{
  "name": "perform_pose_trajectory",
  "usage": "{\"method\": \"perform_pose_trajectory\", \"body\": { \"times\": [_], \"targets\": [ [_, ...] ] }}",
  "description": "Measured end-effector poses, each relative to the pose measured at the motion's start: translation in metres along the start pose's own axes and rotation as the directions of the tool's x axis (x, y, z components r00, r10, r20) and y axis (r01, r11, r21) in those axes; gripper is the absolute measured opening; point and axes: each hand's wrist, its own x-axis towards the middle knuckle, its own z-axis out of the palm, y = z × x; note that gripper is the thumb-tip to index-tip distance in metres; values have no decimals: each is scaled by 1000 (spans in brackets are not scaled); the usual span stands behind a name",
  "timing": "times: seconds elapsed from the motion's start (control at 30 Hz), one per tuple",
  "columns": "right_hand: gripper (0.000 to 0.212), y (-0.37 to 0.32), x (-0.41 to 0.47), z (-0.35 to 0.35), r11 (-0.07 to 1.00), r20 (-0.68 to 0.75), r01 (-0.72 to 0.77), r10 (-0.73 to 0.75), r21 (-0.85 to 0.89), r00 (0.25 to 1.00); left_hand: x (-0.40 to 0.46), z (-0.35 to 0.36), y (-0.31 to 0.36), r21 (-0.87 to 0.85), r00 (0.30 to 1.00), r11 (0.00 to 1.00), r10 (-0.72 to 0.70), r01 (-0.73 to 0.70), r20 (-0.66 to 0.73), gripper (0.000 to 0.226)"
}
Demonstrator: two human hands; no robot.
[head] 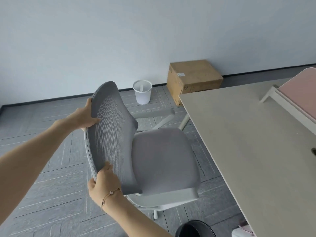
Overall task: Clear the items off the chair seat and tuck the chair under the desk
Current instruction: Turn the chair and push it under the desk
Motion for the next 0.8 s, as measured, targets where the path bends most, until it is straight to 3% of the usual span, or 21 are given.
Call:
{"method": "perform_pose_trajectory", "body": {
  "times": [0.4,0.5,0.8],
  "targets": [
    [41,82,-40,-39,999,-181,-41,38,-16,983,-27,41,86,-74,997,995,75,-72,28,83],
    [32,102,-52,-48,999,-210,-38,34,-17,977,-35,47,98,-118,989,984,139,-133,43,75],
    [26,142,-78,-68,999,-251,-41,36,-13,967,-52,69,117,-9,936,940,340,-340,89,70]
  ]
}}
